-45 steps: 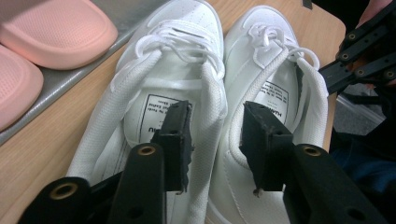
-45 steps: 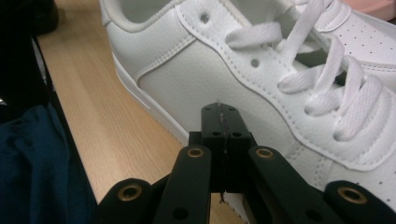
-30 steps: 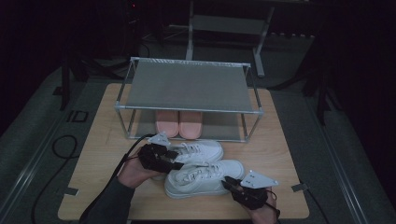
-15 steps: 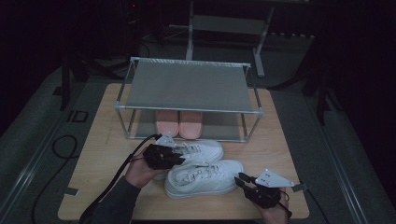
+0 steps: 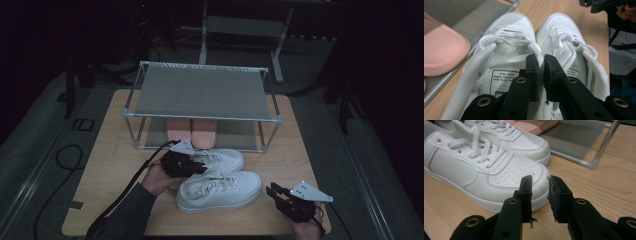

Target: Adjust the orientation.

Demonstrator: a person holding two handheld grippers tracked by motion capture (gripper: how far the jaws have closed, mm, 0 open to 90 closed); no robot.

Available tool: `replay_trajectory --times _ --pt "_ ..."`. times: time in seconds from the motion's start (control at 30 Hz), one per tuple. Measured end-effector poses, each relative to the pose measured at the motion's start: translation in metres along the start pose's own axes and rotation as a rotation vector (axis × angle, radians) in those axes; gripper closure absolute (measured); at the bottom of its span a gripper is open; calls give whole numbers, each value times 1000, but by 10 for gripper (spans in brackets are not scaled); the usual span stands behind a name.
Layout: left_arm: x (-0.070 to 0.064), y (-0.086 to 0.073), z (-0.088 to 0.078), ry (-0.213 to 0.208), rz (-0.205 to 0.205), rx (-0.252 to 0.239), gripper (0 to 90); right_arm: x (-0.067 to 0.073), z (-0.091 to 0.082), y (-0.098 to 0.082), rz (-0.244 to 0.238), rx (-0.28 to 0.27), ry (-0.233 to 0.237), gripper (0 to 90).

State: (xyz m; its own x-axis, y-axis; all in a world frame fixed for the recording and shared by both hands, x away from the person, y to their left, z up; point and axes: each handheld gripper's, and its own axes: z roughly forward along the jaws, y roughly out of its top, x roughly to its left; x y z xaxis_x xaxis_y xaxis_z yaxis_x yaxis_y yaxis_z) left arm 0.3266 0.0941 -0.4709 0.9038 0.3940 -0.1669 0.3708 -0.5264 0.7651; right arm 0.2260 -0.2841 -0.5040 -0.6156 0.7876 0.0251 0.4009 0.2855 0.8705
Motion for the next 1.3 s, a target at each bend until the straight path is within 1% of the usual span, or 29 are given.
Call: replay_trajectory --times 0.07,0.13,0.2,0.33,0.4,0.43,0.47,0.57,0.67,0.73,0.83,0.87,0.9,0.93,1.0,1.03,1.1,1.13,1.17,1.2,1.27,1.3 --pt "1 0 2 -11 -7 -8 826 -2 -1 -1 7 -2 -6 724" --pt "0 1 4 -19 11 -12 828 -3 -2 -1 6 -4 -11 725" --pt "0 1 6 -33 19 -18 829 -3 -2 -2 10 -4 -14 726" --pt "-1 3 12 -71 44 -22 829 -5 -3 -2 14 -5 -18 729" --pt "-2 6 17 -90 48 -22 829 -6 -4 -2 16 -9 -23 730" --pt "-2 6 17 -90 48 -22 828 -6 -4 -2 16 -9 -23 730" --pt "-2 7 21 -91 42 -28 828 -7 -5 -3 17 -9 -26 731" --pt "-1 8 28 -95 21 -36 826 -8 -7 -3 25 -13 -34 732" --pt "-2 10 31 -99 22 -36 824 -9 -8 -4 28 -14 -38 732" --pt "-1 10 30 -96 27 -19 817 -10 -8 -5 28 -13 -41 732" --pt "-1 10 28 -99 23 -12 770 -11 -8 -5 30 -12 -42 729" --pt "-1 10 28 -99 23 -12 770 -11 -9 -5 32 -11 -44 729" --pt "0 12 21 -89 15 -3 672 -12 -10 -6 33 -14 -51 719" --pt "0 12 18 -82 13 0 642 -13 -10 -6 37 -14 -52 716" --pt "-3 13 12 -65 25 6 597 -14 -12 -7 40 -16 -59 707" --pt "-4 14 9 -68 22 9 573 -15 -13 -7 42 -15 -62 704" --pt "-6 14 5 -52 20 18 532 -16 -13 -8 45 -15 -68 694" --pt "-6 14 5 -52 20 18 504 -16 -14 -8 46 -14 -69 687" --pt "-6 14 3 -61 -11 29 481 -17 -14 -8 48 -14 -70 680" --pt "-8 14 3 -50 -9 34 465 -17 -14 -8 48 -14 -71 674" --pt "-8 14 3 -50 -9 34 455 -17 -14 -8 48 -13 -71 674" --pt "-12 14 2 -33 0 50 439 -18 -13 -8 53 -8 -72 657"
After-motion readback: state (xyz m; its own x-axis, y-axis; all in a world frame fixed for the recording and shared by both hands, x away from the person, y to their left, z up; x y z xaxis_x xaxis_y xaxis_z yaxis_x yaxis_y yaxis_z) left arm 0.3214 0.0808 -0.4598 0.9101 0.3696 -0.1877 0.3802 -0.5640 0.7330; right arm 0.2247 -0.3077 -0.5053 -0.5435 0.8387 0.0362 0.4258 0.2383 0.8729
